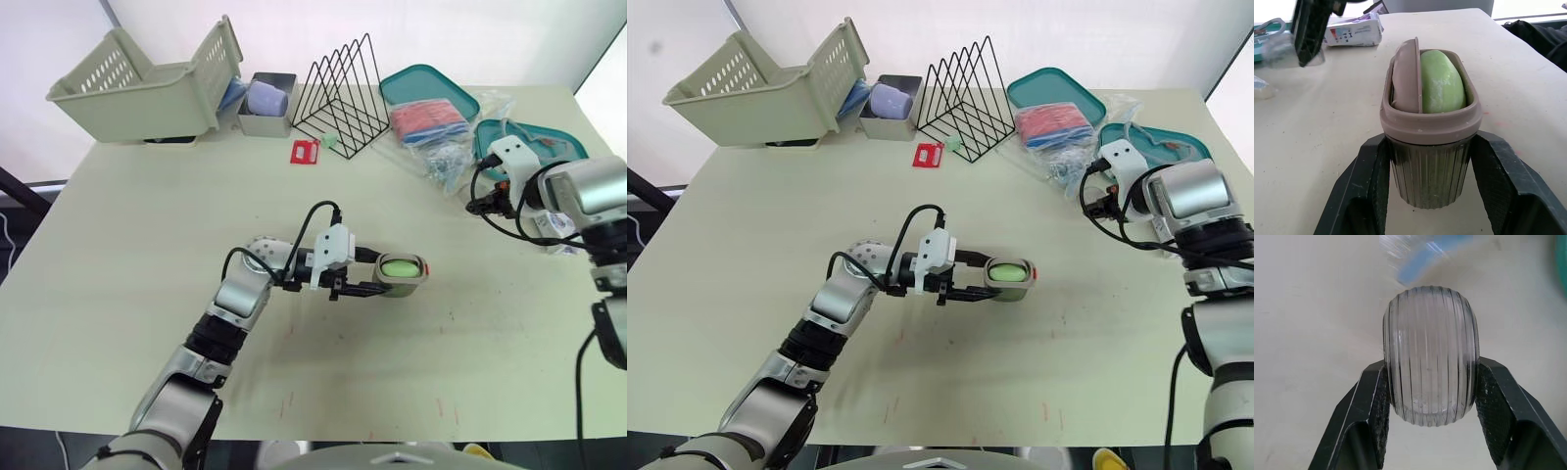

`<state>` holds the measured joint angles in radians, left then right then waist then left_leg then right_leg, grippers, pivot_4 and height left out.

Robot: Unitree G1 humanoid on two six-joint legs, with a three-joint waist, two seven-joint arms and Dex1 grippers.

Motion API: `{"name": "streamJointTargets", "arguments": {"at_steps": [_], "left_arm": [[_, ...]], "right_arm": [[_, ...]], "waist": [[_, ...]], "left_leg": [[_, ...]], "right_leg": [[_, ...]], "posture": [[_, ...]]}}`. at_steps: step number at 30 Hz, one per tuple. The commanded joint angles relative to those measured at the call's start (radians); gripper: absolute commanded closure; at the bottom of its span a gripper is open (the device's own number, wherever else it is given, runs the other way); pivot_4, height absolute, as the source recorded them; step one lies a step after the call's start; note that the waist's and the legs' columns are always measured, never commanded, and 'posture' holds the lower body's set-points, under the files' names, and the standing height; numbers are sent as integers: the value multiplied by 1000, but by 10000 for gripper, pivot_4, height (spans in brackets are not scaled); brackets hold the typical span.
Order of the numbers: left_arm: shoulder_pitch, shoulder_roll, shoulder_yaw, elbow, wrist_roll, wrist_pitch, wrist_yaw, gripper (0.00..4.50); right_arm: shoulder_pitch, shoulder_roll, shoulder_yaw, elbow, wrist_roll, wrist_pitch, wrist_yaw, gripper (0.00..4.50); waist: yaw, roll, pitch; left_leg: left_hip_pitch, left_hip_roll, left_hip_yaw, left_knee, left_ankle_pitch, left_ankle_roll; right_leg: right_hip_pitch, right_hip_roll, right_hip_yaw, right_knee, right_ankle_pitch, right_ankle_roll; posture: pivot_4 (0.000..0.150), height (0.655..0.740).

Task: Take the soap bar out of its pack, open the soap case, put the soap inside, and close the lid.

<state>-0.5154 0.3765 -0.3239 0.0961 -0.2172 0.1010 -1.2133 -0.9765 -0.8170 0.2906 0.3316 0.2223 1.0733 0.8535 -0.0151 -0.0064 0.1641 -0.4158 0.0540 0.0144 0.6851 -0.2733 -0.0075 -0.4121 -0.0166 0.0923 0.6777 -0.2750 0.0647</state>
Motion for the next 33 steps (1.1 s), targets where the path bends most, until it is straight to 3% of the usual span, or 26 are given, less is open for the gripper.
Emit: {"name": "streamJointTargets", "arguments": {"at_steps": [1,10,33], "left_arm": [[-1,-3,-13,-12,10,-2,4,25478],[-16,-4,-5,20,11,-12,-1,25478],[-13,-4,-3,21,17,-14,9,25478]], "right_arm": [[9,-71,-23,-157,64,-130,215,26304],[104,-187,-6,-397,129,-237,482,26304],[201,-187,-66,-632,273,-186,533,26304]], "waist": [[0,0,0],[4,0,0],[2,0,0]], "left_leg": [[0,0,0,0,0,0],[0,0,-1,0,0,0],[0,0,-1,1,0,0]], "right_leg": [[0,0,0,0,0,0],[0,0,-1,0,0,0],[0,0,-1,0,0,0]], "posture": [[1500,7400],[1500,7400],[1500,7400]]}}
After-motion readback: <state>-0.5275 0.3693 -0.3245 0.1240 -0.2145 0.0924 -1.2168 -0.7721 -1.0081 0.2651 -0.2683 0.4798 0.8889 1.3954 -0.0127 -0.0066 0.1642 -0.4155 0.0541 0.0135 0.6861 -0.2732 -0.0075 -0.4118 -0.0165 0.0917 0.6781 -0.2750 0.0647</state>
